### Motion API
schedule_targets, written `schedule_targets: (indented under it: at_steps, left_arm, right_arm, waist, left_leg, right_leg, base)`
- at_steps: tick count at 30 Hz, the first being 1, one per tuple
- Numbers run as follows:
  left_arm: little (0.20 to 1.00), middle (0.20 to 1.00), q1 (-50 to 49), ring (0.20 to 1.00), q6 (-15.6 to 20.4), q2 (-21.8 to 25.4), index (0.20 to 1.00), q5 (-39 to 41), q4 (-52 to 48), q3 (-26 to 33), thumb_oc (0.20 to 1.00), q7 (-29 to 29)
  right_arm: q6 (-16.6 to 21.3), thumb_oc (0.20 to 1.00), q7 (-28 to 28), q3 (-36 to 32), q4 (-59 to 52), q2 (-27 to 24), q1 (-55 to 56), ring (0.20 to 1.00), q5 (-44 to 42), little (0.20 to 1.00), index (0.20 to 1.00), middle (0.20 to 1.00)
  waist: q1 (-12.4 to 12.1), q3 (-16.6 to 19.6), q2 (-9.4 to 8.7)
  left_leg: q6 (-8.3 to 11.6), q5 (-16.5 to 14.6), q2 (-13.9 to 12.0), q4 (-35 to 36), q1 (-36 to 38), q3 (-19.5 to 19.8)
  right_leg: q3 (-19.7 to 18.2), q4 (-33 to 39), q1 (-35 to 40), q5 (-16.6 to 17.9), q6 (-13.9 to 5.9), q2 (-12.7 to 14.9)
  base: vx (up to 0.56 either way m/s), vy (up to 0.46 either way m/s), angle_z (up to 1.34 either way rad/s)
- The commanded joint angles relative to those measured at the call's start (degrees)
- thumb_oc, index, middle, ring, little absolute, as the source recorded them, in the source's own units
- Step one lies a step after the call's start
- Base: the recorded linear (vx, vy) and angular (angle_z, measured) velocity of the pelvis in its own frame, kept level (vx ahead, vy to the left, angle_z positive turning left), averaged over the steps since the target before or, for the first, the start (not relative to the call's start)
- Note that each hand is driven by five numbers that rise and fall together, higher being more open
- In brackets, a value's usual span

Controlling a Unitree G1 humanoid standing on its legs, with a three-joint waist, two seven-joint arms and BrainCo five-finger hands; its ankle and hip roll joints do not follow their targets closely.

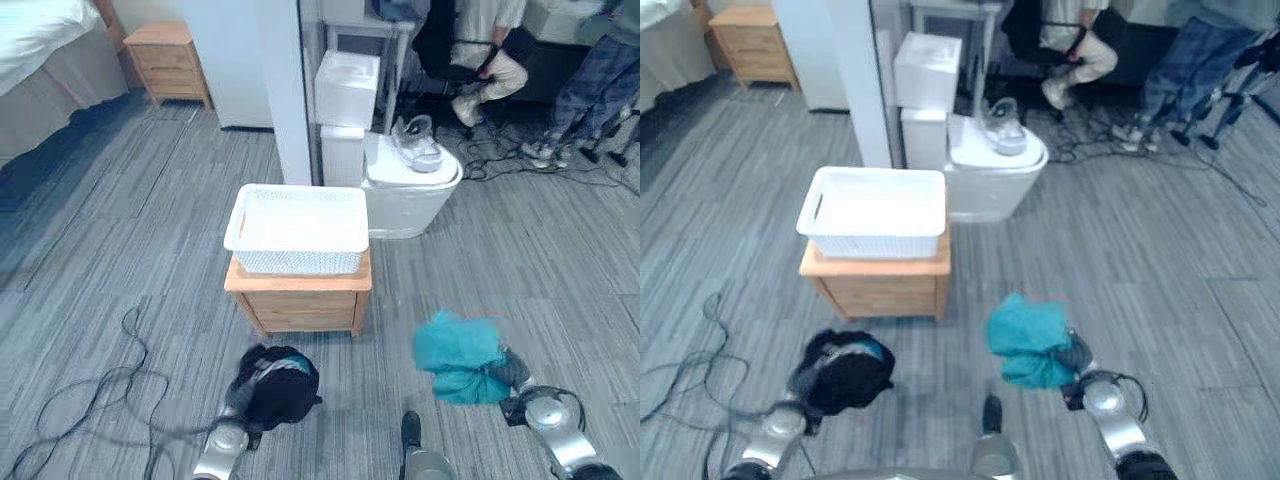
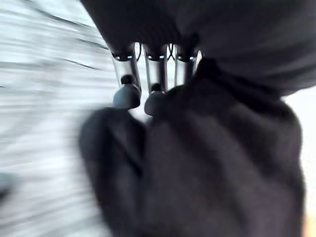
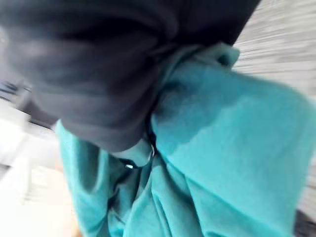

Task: Tidy up the quilt and then pick up the clothes from the bed and put them into the laundry hamper.

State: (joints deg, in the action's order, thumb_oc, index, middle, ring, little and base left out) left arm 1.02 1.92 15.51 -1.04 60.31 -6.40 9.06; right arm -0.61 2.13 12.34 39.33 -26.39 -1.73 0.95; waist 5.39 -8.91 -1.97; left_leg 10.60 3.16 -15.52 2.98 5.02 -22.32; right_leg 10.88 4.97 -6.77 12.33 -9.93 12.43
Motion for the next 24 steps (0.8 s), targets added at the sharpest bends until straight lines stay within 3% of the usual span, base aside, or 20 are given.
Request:
schedule_targets:
  at_steps: [1, 4, 8, 10, 12, 13, 14, 15, 16, 17, 18, 19, 21, 23, 24]
  left_arm:
    - [0.2, 0.2, -3.6, 0.2, 0.1, 1.6, 0.2, -1.1, 6.1, 0.6, 0.2, 2.3]
    - [0.2, 0.2, -3.5, 0.2, 0.7, 2.1, 0.2, -1.0, 2.1, -0.5, 0.2, 2.4]
    - [0.2, 0.2, -4.7, 0.2, 2.0, 4.1, 0.2, 0.1, -10.2, -1.8, 0.2, 1.1]
    - [0.2, 0.2, -4.6, 0.2, 2.1, 5.6, 0.2, 0.4, -15.3, -3.0, 0.2, -0.6]
    - [0.2, 0.2, -4.7, 0.2, 1.9, 6.9, 0.2, 0.7, -20.2, -3.0, 0.2, -1.3]
    - [0.2, 0.2, -5.1, 0.2, 2.2, 8.6, 0.2, 0.7, -24.6, -3.6, 0.2, -2.5]
    - [0.2, 0.2, -5.1, 0.2, 2.2, 8.6, 0.2, 0.7, -24.7, -3.5, 0.2, -2.5]
    - [0.2, 0.2, -5.0, 0.2, 2.4, 9.1, 0.2, 0.4, -26.4, -3.7, 0.2, -2.6]
    - [0.2, 0.2, -4.7, 0.2, 2.5, 10.0, 0.2, 0.1, -27.7, -3.5, 0.2, -2.8]
    - [0.2, 0.2, -3.7, 0.2, 2.8, 11.0, 0.2, -0.2, -29.2, -3.6, 0.2, -2.9]
    - [0.2, 0.2, -3.7, 0.2, 2.8, 11.0, 0.2, -0.2, -29.2, -3.5, 0.2, -2.9]
    - [0.2, 0.2, -3.3, 0.2, 3.1, 11.4, 0.2, -0.1, -30.1, -2.8, 0.2, -3.0]
    - [0.2, 0.2, -3.0, 0.2, 3.3, 11.9, 0.2, -0.3, -32.1, -1.8, 0.2, -2.8]
    - [0.2, 0.2, -1.7, 0.2, 3.7, 12.0, 0.2, -0.4, -33.9, -0.3, 0.2, -1.8]
    - [0.2, 0.2, -1.3, 0.2, 4.3, 11.8, 0.2, -0.3, -34.9, 0.2, 0.2, -1.4]
  right_arm:
    - [0.8, 0.2, 0.0, -2.4, 3.1, -1.3, -4.2, 0.2, -2.8, 0.2, 0.2, 0.2]
    - [0.9, 0.2, 0.0, -1.9, 2.5, -1.1, -3.9, 0.2, -1.5, 0.2, 0.2, 0.2]
    - [0.7, 0.2, 0.3, -3.7, 0.9, -0.1, -0.9, 0.2, -0.1, 0.2, 0.2, 0.2]
    - [0.8, 0.2, 0.7, -5.3, 0.2, 0.9, 0.9, 0.2, -0.3, 0.2, 0.2, 0.2]
    - [0.6, 0.2, 1.0, -5.5, -0.9, 1.6, 1.1, 0.2, -0.3, 0.2, 0.2, 0.2]
    - [1.2, 0.2, 1.7, -6.2, -3.3, 2.2, 1.7, 0.2, -0.8, 0.2, 0.2, 0.2]
    - [1.2, 0.2, 1.7, -6.2, -3.3, 2.2, 1.7, 0.2, -0.8, 0.2, 0.2, 0.2]
    - [1.8, 0.2, 1.9, -6.8, -4.5, 2.3, 2.2, 0.2, -1.9, 0.2, 0.2, 0.2]
    - [2.3, 0.2, 2.3, -7.4, -6.2, 2.2, 2.8, 0.2, -3.2, 0.2, 0.2, 0.2]
    - [3.4, 0.2, 3.0, -8.2, -8.2, 2.3, 3.4, 0.2, -5.4, 0.2, 0.2, 0.2]
    - [3.4, 0.2, 3.0, -8.2, -8.2, 2.4, 3.4, 0.2, -5.4, 0.2, 0.2, 0.2]
    - [3.9, 0.2, 3.6, -9.0, -9.6, 2.0, 3.6, 0.2, -5.9, 0.2, 0.2, 0.2]
    - [4.6, 0.2, 4.0, -9.0, -11.9, 2.2, 3.1, 0.2, -5.8, 0.2, 0.2, 0.2]
    - [5.0, 0.2, 4.6, -9.6, -14.2, 2.5, 2.5, 0.2, -5.3, 0.2, 0.2, 0.2]
    - [5.5, 0.2, 4.9, -9.9, -15.5, 2.1, 2.4, 0.2, -5.2, 0.2, 0.2, 0.2]
  waist:
    - [-3.4, -5.7, 2.29]
    - [-4.3, -5.7, 2.29]
    - [-5.9, -5.2, 1.23]
    - [-6.3, -5.6, 0.07]
    - [-6.1, -6.1, -0.67]
    - [-5.5, -6.3, -0.67]
    - [-5.5, -6.1, -0.73]
    - [-4.5, -6.4, -0.94]
    - [-3.3, -6.2, -1.14]
    - [-1.3, -6.9, -1.33]
    - [-1.3, -6.9, -1.33]
    - [-0.4, -7.0, -1.78]
    - [0.4, -6.5, -2.01]
    - [0.9, -6.0, -2.07]
    - [1.2, -5.7, -2.17]
  left_leg:
    - [4.41, 8.3, -8.6, 2.0, -7.8, 7.7]
    - [4.41, 7.4, -8.6, 1.0, -7.4, 7.7]
    - [3.69, 4.3, -6.8, -0.2, -7.0, 9.6]
    - [2.28, 3.0, -4.2, 0.0, -6.6, 10.9]
    - [0.75, 1.8, -2.0, 0.6, -5.1, 10.7]
    - [-0.4, 0.5, -1.2, 1.5, -3.8, 10.5]
    - [-0.46, 0.6, -1.1, 1.6, -4.0, 10.5]
    - [-0.99, -0.1, -0.4, 2.0, -3.6, 11.0]
    - [-1.65, -0.7, 0.7, 2.0, -3.6, 11.7]
    - [-2.41, -2.0, 2.9, 2.0, -2.4, 13.0]
    - [-2.42, -1.9, 2.9, 2.0, -2.5, 13.0]
    - [-2.71, -3.5, 4.7, 2.0, -0.7, 13.4]
    - [-2.74, -6.4, 6.1, 2.0, 2.1, 13.0]
    - [-2.26, -8.6, 6.3, 2.0, 5.5, 11.9]
    - [-2.29, -9.9, 6.9, 2.0, 7.3, 11.5]
  right_leg:
    - [-2.3, -0.5, 5.1, -9.1, -5.07, 5.6]
    - [-0.7, -0.5, 6.5, -8.3, -5.07, 6.3]
    - [1.6, -3.5, 8.3, -6.6, -5.07, 8.7]
    - [2.4, -9.9, 8.4, -2.4, -5.07, 11.5]
    - [3.2, -16.3, 7.0, 5.2, -5.07, 14.5]
    - [4.3, -20.9, 4.5, 4.6, -5.07, 14.9]
    - [4.2, -20.8, 4.3, 4.8, -5.07, 14.9]
    - [2.2, -22.0, 2.4, 2.1, -5.07, 11.8]
    - [0.0, -21.1, 0.3, -3.8, -5.02, 6.7]
    - [-2.3, -17.5, -2.6, -9.7, -4.56, -1.7]
    - [-2.3, -17.2, -2.6, -9.4, -4.53, -1.8]
    - [-1.4, -11.4, -2.9, -8.6, -3.58, -3.7]
    - [4.4, -4.8, -5.7, -6.0, -3.03, -4.6]
    - [12.1, -2.2, -9.2, -4.2, -4.02, -2.7]
    - [14.1, -2.2, -9.7, -4.0, -3.92, -1.8]
  base:
    - [-0.01, 0.077, 0.3]
    - [0.03, 0.14, 0.17]
    - [0.08, 0.145, 0.32]
    - [0.13, 0.167, 0.51]
    - [0.19, 0.29, 0.58]
    - [0.19, 0.284, 0.4]
    - [0.23, 0.316, 0.34]
    - [0.2, 0.272, 0.16]
    - [0.45, 0.461, 0.33]
    - [0.34, 0.346, 0.45]
    - [0.41, 0.271, 0.56]
    - [0.3, 0.11, 0.35]
    - [0.46, 0.092, 0.19]
    - [0.46, 0.006, -0.03]
    - [0.3, -0.002, -0.55]
